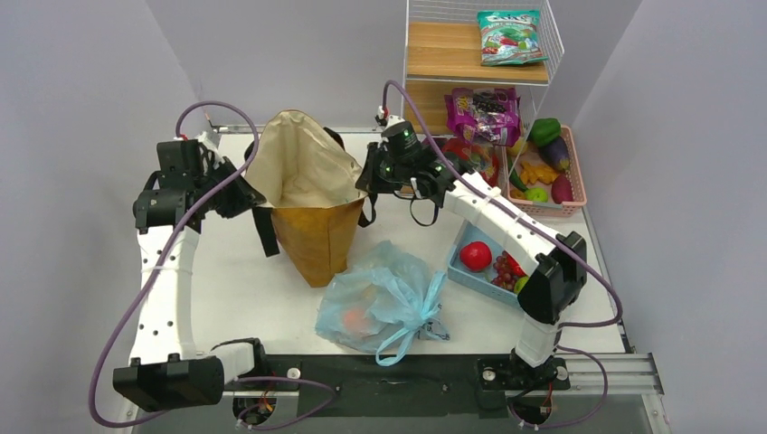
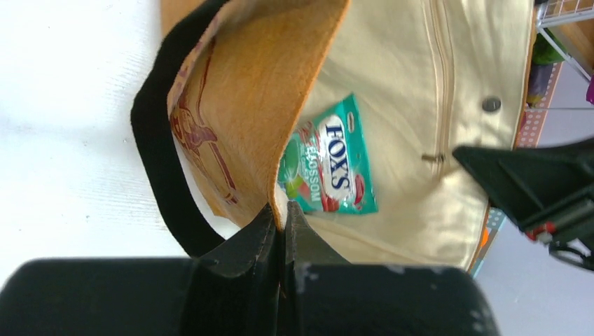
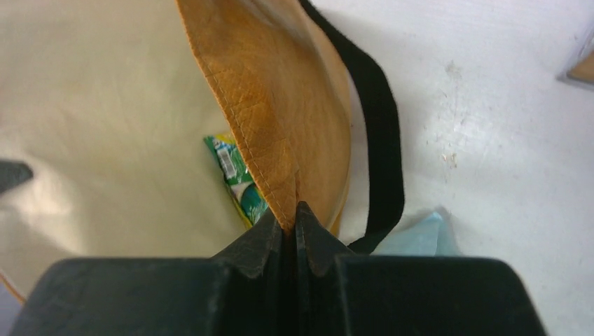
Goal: Place the food into the grocery bag and tie it
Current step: Adjust the grocery bag at the center of the board.
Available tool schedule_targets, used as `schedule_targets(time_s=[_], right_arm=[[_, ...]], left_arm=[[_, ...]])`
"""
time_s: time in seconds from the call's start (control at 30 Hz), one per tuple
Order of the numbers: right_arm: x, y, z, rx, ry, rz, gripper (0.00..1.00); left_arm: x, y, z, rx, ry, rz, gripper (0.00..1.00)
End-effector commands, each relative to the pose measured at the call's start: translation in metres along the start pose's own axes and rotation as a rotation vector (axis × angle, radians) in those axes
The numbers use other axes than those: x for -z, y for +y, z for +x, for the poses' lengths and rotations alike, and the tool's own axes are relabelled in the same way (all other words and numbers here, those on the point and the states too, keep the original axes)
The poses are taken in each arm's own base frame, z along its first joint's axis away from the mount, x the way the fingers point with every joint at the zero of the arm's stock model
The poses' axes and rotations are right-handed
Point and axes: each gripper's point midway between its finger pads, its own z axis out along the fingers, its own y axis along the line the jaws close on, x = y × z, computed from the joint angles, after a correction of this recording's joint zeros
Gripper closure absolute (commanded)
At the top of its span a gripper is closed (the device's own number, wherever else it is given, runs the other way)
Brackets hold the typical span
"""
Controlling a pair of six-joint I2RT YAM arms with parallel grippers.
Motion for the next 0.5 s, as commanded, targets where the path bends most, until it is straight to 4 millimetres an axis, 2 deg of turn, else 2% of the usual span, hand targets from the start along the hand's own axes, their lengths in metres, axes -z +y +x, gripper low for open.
schedule_targets(time_s=[0.0, 0.1, 0.27, 0.33, 0.37, 0.43, 0.47], right_arm=[[0.043, 0.026, -0.007, -0.028, -0.092, -0.044, 1.00], [0.052, 0.038, 0.004, -0.012, -0.083, -0.077, 1.00], [0.054, 0.039, 0.008, -0.008, -0.074, -0.081, 0.98], [0.057, 0.039, 0.006, -0.002, -0.072, -0.079, 0.78], [0.061, 0.041, 0.002, 0.010, -0.081, -0.080, 0.62], [0.071, 0.040, -0.004, 0.036, -0.092, -0.065, 0.46], [0.078, 0.037, -0.005, 0.044, -0.101, -0.047, 0.42]], left_arm=[[0.012, -0.016, -0.046, -0.081, -0.137, 0.059, 1.00], [0.006, -0.012, -0.048, -0.076, -0.123, 0.052, 1.00], [0.008, -0.010, -0.052, -0.089, -0.125, 0.046, 1.00], [0.012, -0.011, -0.056, -0.101, -0.124, 0.041, 1.00], [0.013, -0.011, -0.057, -0.108, -0.124, 0.040, 1.00], [0.014, -0.012, -0.057, -0.112, -0.116, 0.040, 1.00], [0.015, -0.013, -0.056, -0.113, -0.111, 0.043, 1.00]])
